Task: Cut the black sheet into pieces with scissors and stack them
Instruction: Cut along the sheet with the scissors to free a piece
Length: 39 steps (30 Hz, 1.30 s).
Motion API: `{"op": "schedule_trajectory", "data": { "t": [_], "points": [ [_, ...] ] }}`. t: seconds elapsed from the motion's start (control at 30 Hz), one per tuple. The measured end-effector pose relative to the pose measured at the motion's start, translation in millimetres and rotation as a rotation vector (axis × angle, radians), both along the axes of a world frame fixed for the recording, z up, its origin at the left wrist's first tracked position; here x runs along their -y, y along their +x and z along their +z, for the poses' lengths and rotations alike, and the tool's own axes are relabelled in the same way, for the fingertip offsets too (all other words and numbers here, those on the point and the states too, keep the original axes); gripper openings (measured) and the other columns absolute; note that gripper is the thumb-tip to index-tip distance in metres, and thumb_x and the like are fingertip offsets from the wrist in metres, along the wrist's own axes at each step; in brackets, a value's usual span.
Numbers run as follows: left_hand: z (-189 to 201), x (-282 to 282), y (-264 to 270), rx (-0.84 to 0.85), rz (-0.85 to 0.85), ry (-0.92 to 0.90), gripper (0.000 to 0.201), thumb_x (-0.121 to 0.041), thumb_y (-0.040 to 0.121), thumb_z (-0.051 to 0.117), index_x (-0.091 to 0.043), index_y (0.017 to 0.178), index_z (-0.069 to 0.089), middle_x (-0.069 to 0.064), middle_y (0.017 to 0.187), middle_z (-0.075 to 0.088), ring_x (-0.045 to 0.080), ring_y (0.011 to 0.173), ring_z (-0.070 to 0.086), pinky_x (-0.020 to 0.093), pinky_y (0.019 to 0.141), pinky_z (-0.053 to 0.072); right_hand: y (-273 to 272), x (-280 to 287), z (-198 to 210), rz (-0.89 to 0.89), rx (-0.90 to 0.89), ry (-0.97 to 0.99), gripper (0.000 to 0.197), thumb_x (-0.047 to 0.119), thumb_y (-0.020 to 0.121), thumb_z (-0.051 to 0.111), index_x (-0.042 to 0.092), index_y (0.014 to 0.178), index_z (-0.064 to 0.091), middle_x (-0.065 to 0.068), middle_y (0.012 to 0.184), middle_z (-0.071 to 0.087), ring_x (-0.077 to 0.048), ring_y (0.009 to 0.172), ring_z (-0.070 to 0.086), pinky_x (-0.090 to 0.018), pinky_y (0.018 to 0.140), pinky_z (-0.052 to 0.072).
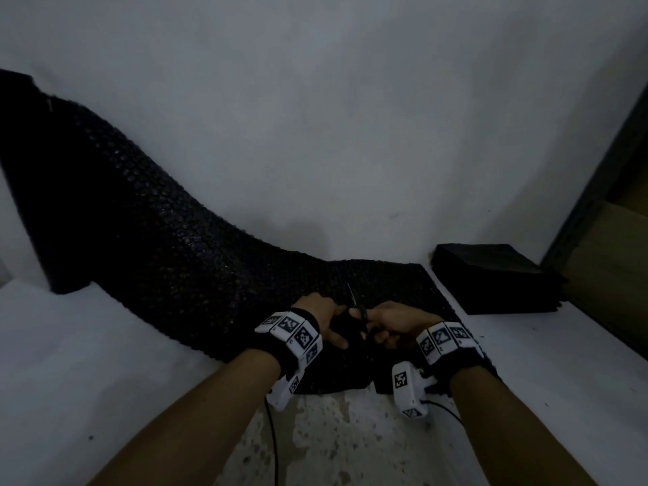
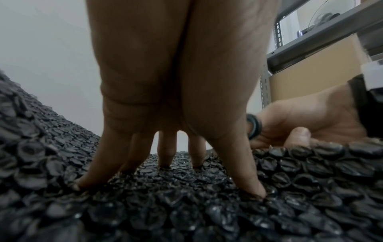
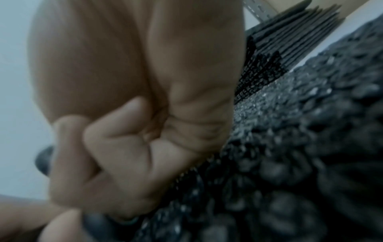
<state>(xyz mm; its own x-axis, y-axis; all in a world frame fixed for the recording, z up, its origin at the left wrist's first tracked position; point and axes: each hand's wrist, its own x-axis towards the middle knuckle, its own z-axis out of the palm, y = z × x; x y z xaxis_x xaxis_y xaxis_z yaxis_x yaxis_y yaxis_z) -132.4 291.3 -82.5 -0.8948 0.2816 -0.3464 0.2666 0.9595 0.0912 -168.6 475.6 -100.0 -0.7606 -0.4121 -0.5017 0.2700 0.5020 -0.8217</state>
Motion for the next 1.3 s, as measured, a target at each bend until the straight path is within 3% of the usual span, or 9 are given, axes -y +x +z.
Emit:
{"op": "schedule_trajectory", "data": {
  "t": [0.23,0.4,0.5,0.6,0.73,0.87,1.1,1.2,1.3],
  "points": [
    [-1.8,0.8,-0.2,-0.024,-0.011,0.026,0.09,-0.058,0.086,0.067,-0.02,0.157,0.027,0.012,0.144,0.051,0.031,0.127,0.051,0.038,0.104,0.045,-4.6,-4.7,-9.3,-0.05,-0.01,0.018,0.04,0.042,0.093,0.066,0.009,0.073,0.065,-0.001,0.06,0.05,-0.007,0.045,0.031,-0.019,0.041,0.024],
    [2.6,3.0,-10.8,0.019,0.043,0.013,0.082,-0.055,0.089,0.065,-0.016,0.154,0.033,0.014,0.143,0.05,0.032,0.126,0.051,0.042,0.104,0.046,-7.6,-4.4,-14.6,-0.05,0.016,0.009,0.049,0.055,0.069,0.08,0.008,0.078,0.068,-0.01,0.078,0.046,-0.011,0.051,0.03,-0.021,0.042,0.025],
    [9.3,3.7,-24.7,-0.093,0.115,-0.025,0.061,-0.05,0.091,0.065,-0.013,0.138,0.054,0.014,0.132,0.054,0.034,0.115,0.058,0.043,0.094,0.053,-6.6,-5.4,-12.8,-0.041,0.027,-0.012,0.04,0.046,0.088,0.071,0.008,0.074,0.065,-0.004,0.069,0.053,-0.009,0.047,0.032,-0.021,0.042,0.025],
    [11.8,4.5,-42.1,-0.108,0.144,0.016,0.07,-0.049,0.089,0.068,-0.014,0.146,0.047,0.016,0.139,0.05,0.034,0.121,0.055,0.043,0.098,0.051,-6.0,-9.7,-11.3,-0.002,0.056,-0.037,0.041,0.043,0.095,0.063,0.008,0.074,0.062,0.003,0.055,0.051,-0.007,0.042,0.031,-0.02,0.041,0.026],
    [4.6,8.9,-53.9,0.026,0.117,0.072,0.093,-0.055,0.085,0.07,-0.017,0.157,0.024,0.013,0.154,0.04,0.031,0.137,0.043,0.037,0.109,0.041,-12.8,-12.5,-17.6,0.025,0.072,-0.063,0.046,0.053,0.085,0.071,0.008,0.078,0.066,-0.003,0.07,0.056,-0.008,0.046,0.031,-0.019,0.041,0.026],
    [-5.1,12.1,-57.2,0.022,0.106,0.089,0.093,-0.057,0.085,0.069,-0.023,0.158,0.023,0.011,0.154,0.041,0.029,0.136,0.044,0.036,0.109,0.041,-19.5,-10.2,-15.4,0.04,0.07,-0.052,0.048,0.055,0.083,0.069,0.007,0.078,0.067,-0.011,0.082,0.058,-0.009,0.048,0.029,-0.019,0.039,0.025],
    [-5.4,12.2,-59.1,0.019,0.056,0.061,0.088,-0.056,0.089,0.064,-0.02,0.158,0.023,0.012,0.153,0.042,0.03,0.134,0.046,0.033,0.106,0.041,-32.9,-0.5,-7.4,0.059,0.059,-0.004,0.05,0.053,0.088,0.065,0.003,0.082,0.066,-0.009,0.073,0.056,-0.009,0.045,0.027,-0.018,0.038,0.025],
    [-5.2,12.7,-59.6,0.017,0.052,0.062,0.087,-0.056,0.09,0.063,-0.02,0.158,0.023,0.013,0.152,0.043,0.03,0.133,0.046,0.033,0.106,0.041,-32.4,0.5,-3.2,0.071,0.061,0.016,0.047,0.046,0.098,0.055,0.002,0.083,0.061,0.003,0.054,0.057,-0.005,0.036,0.029,-0.016,0.036,0.025],
    [-5.6,12.1,-59.4,0.019,0.039,0.051,0.087,-0.057,0.089,0.064,-0.019,0.157,0.024,0.013,0.15,0.045,0.03,0.131,0.048,0.034,0.106,0.042,-35.6,0.0,-3.0,0.093,0.063,0.043,0.051,0.055,0.086,0.064,0.004,0.082,0.064,0.0,0.059,0.056,-0.007,0.04,0.029,-0.017,0.037,0.025]
  ]
}}
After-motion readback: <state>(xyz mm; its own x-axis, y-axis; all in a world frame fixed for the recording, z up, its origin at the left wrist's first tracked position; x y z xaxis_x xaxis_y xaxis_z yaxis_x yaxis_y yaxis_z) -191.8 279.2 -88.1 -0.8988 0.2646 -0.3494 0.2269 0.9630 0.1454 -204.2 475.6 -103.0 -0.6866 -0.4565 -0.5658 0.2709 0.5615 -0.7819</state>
